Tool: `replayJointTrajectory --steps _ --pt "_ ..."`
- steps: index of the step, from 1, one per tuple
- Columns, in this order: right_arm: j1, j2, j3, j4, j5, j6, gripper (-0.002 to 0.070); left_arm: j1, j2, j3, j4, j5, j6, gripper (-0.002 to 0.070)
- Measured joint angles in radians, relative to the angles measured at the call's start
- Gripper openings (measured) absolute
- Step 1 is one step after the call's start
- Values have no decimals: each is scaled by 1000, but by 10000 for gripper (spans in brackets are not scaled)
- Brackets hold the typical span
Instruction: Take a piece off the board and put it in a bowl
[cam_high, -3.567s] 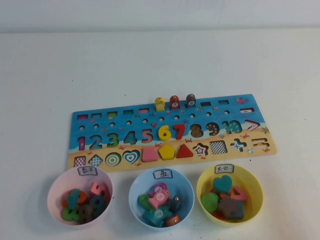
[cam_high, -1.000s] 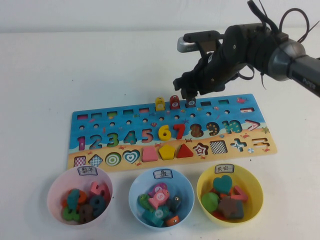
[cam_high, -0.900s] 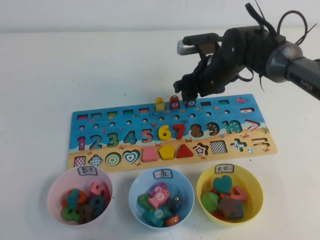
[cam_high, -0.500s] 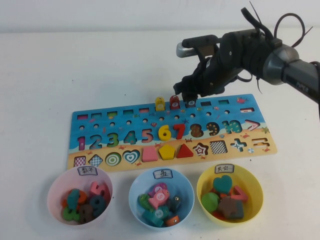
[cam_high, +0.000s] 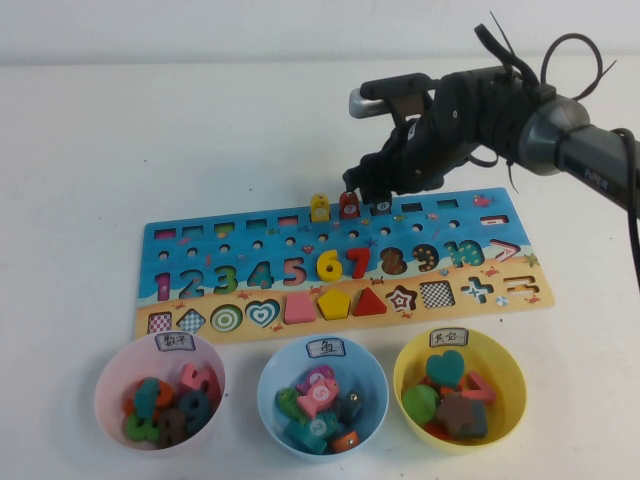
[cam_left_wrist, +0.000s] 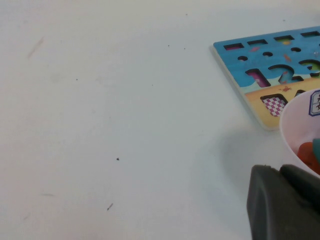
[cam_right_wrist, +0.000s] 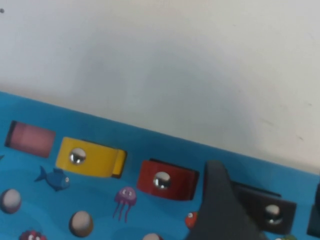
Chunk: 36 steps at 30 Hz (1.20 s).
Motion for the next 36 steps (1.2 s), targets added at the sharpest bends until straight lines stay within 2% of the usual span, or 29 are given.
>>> replayJointTrajectory --steps 16,20,24,36 --pt "0 29 0 -2 -16 0 348 0 0 0 0 0 0 0" --pt "0 29 0 -2 -16 0 296 0 0 0 0 0 0 0" --pt "0 29 0 -2 -16 0 207 0 0 0 0 0 0 0" --pt "0 -59 0 -76 17 0 202 0 0 0 0 0 0 0"
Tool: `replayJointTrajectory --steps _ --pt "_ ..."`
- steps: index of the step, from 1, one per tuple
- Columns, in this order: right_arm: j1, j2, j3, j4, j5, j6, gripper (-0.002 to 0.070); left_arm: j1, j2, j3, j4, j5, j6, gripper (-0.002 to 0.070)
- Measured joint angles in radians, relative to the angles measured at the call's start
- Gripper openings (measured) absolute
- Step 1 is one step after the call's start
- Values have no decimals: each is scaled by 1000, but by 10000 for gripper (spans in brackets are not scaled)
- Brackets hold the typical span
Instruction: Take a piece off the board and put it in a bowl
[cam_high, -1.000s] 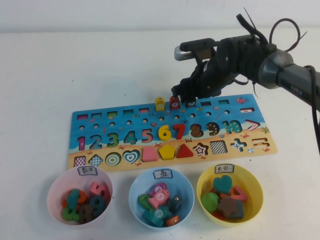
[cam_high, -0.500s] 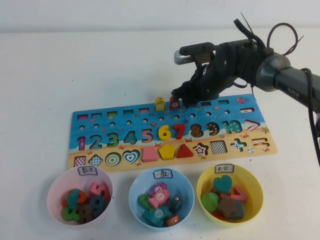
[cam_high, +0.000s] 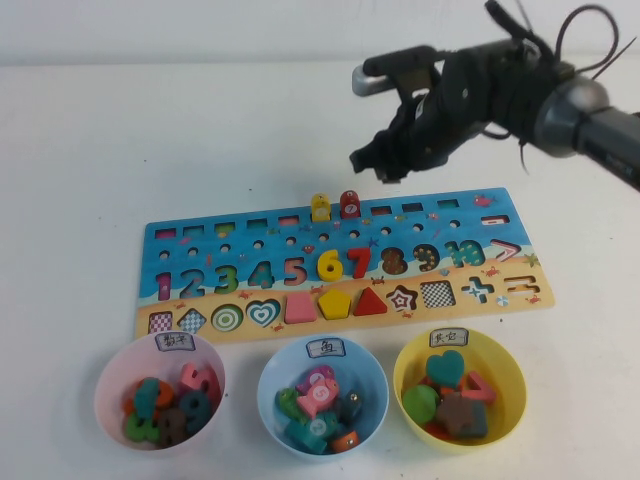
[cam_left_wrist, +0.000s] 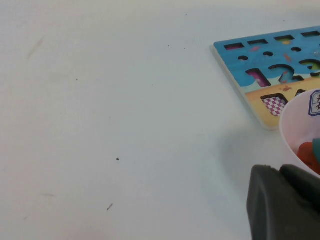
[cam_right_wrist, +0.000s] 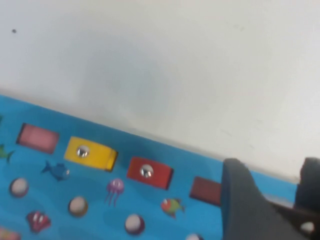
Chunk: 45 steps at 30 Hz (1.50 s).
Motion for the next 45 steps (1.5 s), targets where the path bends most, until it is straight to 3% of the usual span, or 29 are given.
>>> replayJointTrajectory --steps 5,9,16,21,28,42,45 --pt "2 -129 36 -36 110 11 202 0 0 0 0 0 0 0" --pt "28 -291 186 -54 150 22 202 0 0 0 0 0 0 0" --pt "181 -536 478 16 207 32 202 0 0 0 0 0 0 0" --pt "284 -545 518 69 337 64 202 0 0 0 0 0 0 0" --pt "362 -471 518 109 356 74 202 0 0 0 0 0 0 0" --pt "379 -352 518 129 321 76 204 0 0 0 0 0 0 0" --pt "379 -352 518 129 310 76 254 0 0 0 0 0 0 0"
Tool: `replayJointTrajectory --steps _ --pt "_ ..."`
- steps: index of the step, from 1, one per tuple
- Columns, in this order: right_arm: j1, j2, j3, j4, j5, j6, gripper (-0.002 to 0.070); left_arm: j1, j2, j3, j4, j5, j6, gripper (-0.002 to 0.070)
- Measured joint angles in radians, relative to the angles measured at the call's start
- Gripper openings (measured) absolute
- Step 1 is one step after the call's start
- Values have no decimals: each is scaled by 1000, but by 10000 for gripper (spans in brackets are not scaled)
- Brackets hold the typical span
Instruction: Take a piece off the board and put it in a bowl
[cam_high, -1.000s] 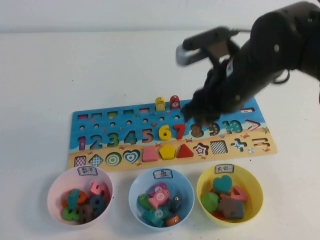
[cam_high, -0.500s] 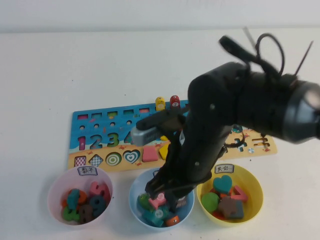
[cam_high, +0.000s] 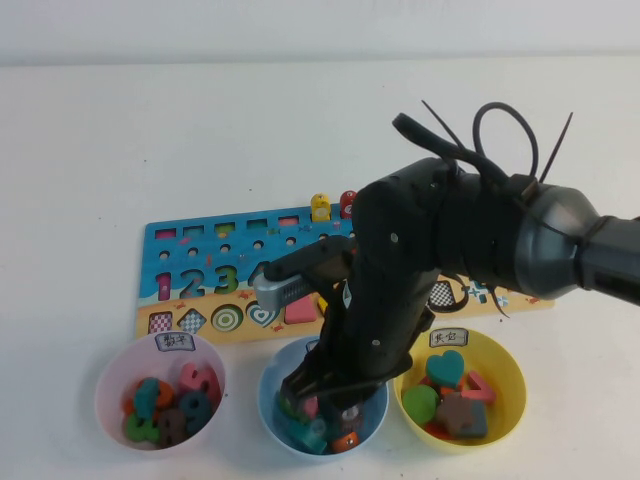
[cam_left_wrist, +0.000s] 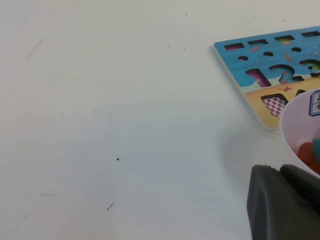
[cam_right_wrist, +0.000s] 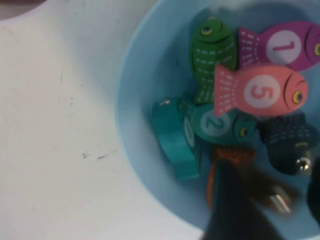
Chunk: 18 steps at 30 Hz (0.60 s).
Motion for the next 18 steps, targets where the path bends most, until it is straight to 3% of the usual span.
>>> replayJointTrajectory --steps 5,10,14,18 --pt "0 1 0 0 0 0 407 0 0 0 0 0 0 0" --pt "0 1 0 0 -8 8 436 0 0 0 0 0 0 0" --pt "5 -40 2 -22 -23 58 385 0 0 0 0 0 0 0" --pt "21 -132 6 -76 -26 99 212 0 0 0 0 0 0 0"
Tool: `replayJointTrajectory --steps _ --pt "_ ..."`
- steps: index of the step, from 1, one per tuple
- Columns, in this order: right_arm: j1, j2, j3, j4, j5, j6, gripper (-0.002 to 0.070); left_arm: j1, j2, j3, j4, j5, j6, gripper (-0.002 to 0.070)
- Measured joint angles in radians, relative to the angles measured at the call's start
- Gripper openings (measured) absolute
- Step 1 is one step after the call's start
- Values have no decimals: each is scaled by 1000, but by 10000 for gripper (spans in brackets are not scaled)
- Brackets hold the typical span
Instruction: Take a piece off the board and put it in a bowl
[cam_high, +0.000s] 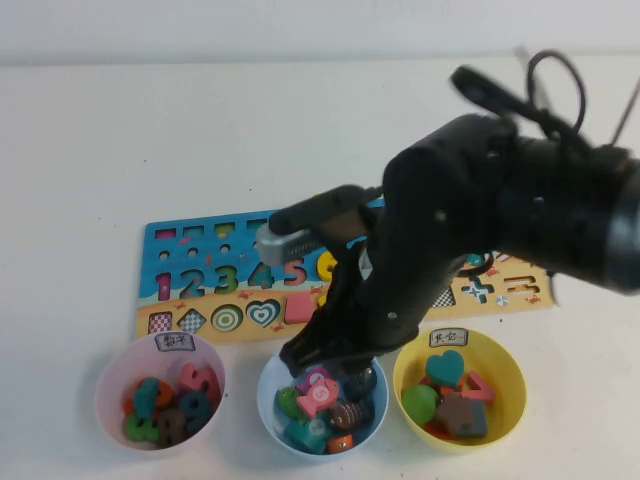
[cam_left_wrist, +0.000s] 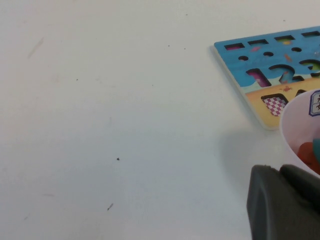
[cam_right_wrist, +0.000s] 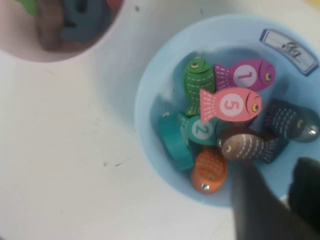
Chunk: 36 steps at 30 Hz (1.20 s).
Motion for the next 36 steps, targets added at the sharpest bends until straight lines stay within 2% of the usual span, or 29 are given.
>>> replayJointTrajectory --steps 2,4,7,18,24,28,32,36 --pt "10 -51 15 -8 -5 6 108 0 0 0 0 0 0 0" --pt "17 -115 58 -13 -20 6 41 0 0 0 0 0 0 0" --pt "27 -210 145 -26 -29 6 0 0 0 0 0 0 0 0" --pt "30 -623 502 -51 -15 -73 -15 0 0 0 0 0 0 0" --pt "30 -717 560 -57 117 -101 -15 0 0 0 0 0 0 0" --pt "30 -738 560 -76 120 -155 -15 0 0 0 0 0 0 0" --pt "25 -754 594 -116 19 -169 -16 0 0 0 0 0 0 0" --pt "-66 -841 754 -116 -215 -172 -16 0 0 0 0 0 0 0"
